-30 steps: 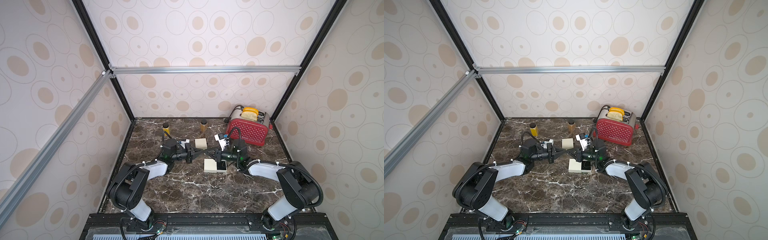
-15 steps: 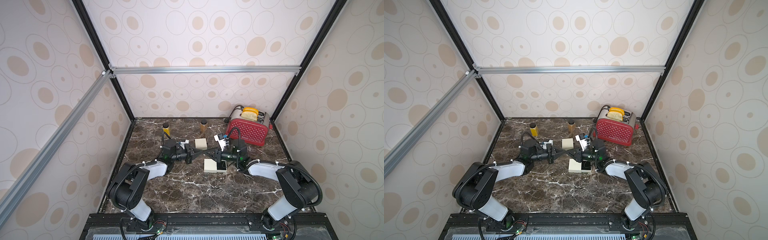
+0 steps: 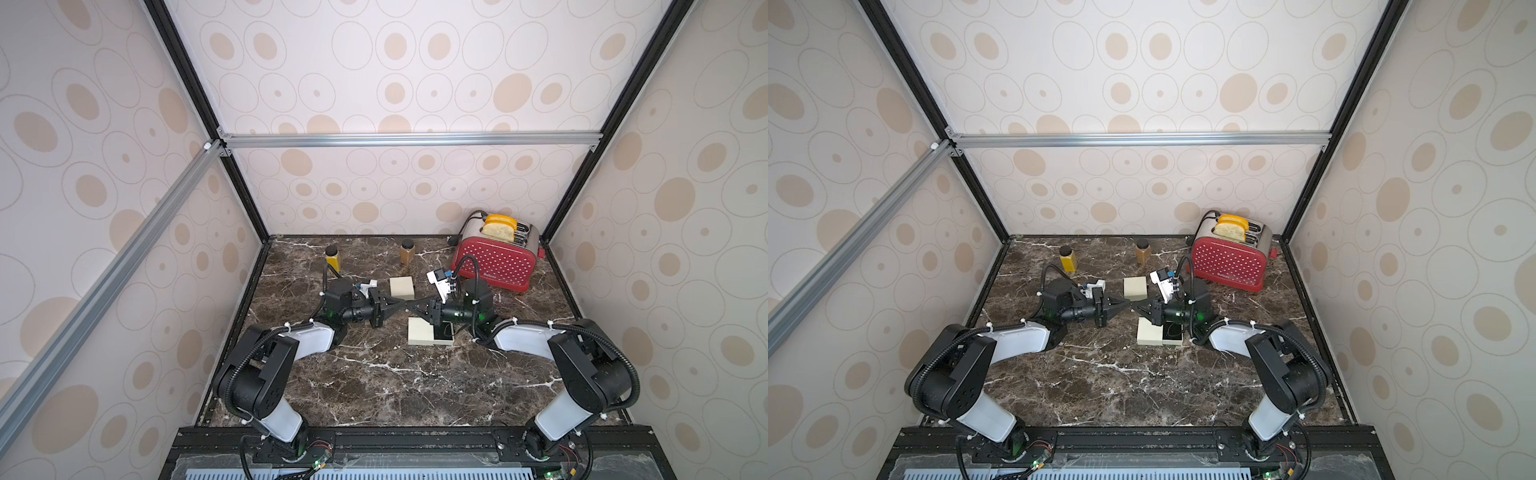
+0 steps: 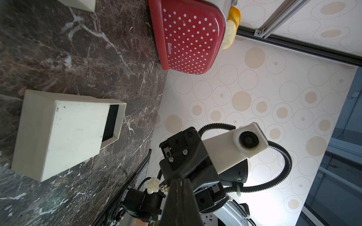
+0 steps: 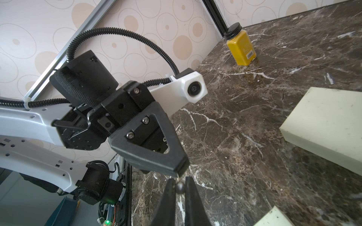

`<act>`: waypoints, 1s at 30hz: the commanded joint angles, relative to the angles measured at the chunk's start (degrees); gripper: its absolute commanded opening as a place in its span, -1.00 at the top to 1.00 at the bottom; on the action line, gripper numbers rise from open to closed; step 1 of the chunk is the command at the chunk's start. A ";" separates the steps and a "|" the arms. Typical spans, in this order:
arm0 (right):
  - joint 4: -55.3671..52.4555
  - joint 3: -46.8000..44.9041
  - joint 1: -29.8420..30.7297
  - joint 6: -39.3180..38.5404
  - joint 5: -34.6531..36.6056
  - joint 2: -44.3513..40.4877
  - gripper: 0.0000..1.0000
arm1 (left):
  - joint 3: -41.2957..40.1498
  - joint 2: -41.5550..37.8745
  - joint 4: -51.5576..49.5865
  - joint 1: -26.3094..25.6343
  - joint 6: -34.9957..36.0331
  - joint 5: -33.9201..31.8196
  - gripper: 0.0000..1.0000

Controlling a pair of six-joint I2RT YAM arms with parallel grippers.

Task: Place the earrings into the drawer-style jewelry box
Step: Pick up the earring from the center of the board.

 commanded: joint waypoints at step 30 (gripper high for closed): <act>-73.96 9.09 -0.65 -16.01 31.74 -19.30 1.00 | 21.63 1.77 -62.16 0.43 50.12 -9.19 -0.98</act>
